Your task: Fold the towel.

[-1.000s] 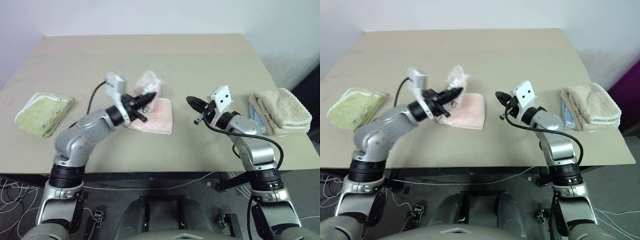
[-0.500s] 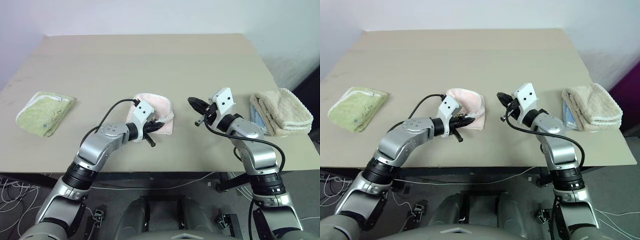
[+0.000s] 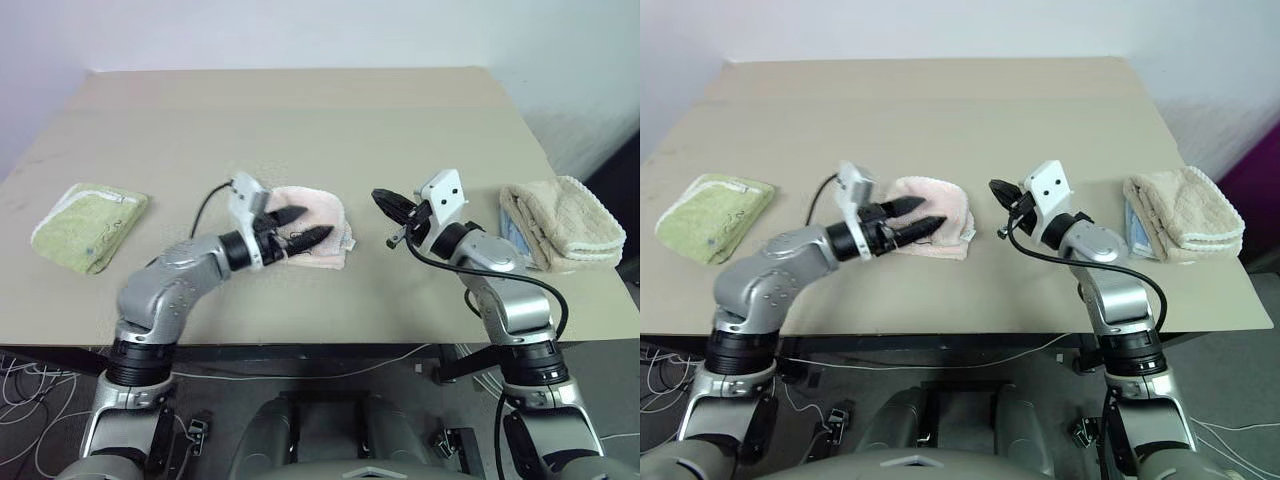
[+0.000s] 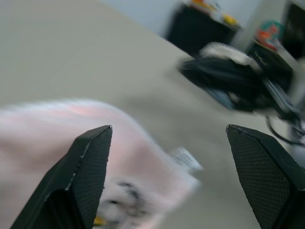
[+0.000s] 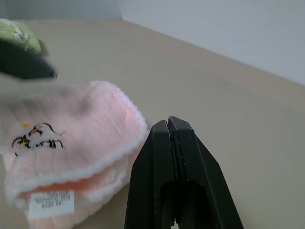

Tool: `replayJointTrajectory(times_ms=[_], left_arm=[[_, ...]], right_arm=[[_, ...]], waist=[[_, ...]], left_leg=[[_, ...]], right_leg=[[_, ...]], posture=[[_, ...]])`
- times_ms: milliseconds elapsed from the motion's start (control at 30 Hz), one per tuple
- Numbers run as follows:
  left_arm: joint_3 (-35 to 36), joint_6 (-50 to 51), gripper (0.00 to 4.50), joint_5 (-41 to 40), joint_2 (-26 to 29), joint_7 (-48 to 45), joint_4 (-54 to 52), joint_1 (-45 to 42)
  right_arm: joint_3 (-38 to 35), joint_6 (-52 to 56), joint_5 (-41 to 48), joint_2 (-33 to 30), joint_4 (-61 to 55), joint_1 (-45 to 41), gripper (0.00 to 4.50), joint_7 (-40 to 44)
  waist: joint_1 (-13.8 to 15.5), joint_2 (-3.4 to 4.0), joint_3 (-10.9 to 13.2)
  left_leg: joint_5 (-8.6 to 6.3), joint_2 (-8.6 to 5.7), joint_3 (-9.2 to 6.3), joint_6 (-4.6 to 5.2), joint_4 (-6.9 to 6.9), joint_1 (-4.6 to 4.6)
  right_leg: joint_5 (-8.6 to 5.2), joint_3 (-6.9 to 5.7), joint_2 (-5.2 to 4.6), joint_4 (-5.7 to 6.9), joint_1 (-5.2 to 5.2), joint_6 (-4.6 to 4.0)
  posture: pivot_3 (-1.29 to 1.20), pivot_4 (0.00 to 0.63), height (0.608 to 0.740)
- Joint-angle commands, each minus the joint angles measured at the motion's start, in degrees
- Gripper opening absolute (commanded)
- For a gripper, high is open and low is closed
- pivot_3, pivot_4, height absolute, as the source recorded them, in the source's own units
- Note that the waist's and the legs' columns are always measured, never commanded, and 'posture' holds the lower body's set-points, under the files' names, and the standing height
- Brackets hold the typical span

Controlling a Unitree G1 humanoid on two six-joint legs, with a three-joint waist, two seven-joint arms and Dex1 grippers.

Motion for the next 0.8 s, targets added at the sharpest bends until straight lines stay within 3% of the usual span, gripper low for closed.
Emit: replayJointTrajectory(times_ms=[33,133,400,633,800], left_arm=[[-0.61,-8.59,3.75,9.73,3.34,1.86,5.78,-1.11],[-3.27,-14.78,3.10,14.54,3.91,0.20,9.44,-1.53],[-9.01,-21.32,0.32,21.93,1.08,-1.98,16.05,-2.85],[-15.62,-27.59,0.32,31.90,2.04,-2.58,22.29,0.04],[-14.52,-28.95,0.32,32.71,1.36,-2.16,22.66,2.89]], right_arm=[[0.71,1.20,1.91,2.17,-0.08,-3.81,0.00,0.99],[2.07,2.89,2.89,4.86,2.23,-6.48,0.00,1.76],[5.95,4.73,1.40,11.13,14.46,-10.80,0.00,3.20],[9.92,4.65,-3.73,11.81,24.43,-8.69,0.00,3.02],[9.99,3.63,-4.57,11.84,23.54,-5.49,0.00,2.86]], waist=[[-0.09,0.01,0.00],[-0.03,0.01,0.00],[-0.02,0.00,0.00],[-0.13,0.02,-0.01],[-0.14,0.08,-0.16]], left_leg=[[0.00,0.00,0.01,0.00,0.00,0.01],[0.00,-0.01,0.02,-0.01,-0.03,-0.02],[0.00,-0.04,0.00,-0.01,-0.01,-0.07],[0.01,-0.03,0.03,-0.01,-0.02,-0.11],[0.00,-0.02,0.03,-0.01,-0.03,-0.02]], right_leg=[[0.00,0.00,0.03,0.01,-0.01,0.00],[0.00,0.00,0.03,-0.01,-0.04,0.00],[0.00,-0.02,-0.02,0.00,-0.09,0.00],[0.00,0.00,-0.01,0.07,-0.18,0.00],[0.00,0.00,-0.01,0.07,-0.08,0.00]], posture=[[0.00,0.150,0.740],[0.00,0.150,0.740],[0.00,0.150,0.740],[0.00,0.150,0.740],[0.00,0.150,0.740]])
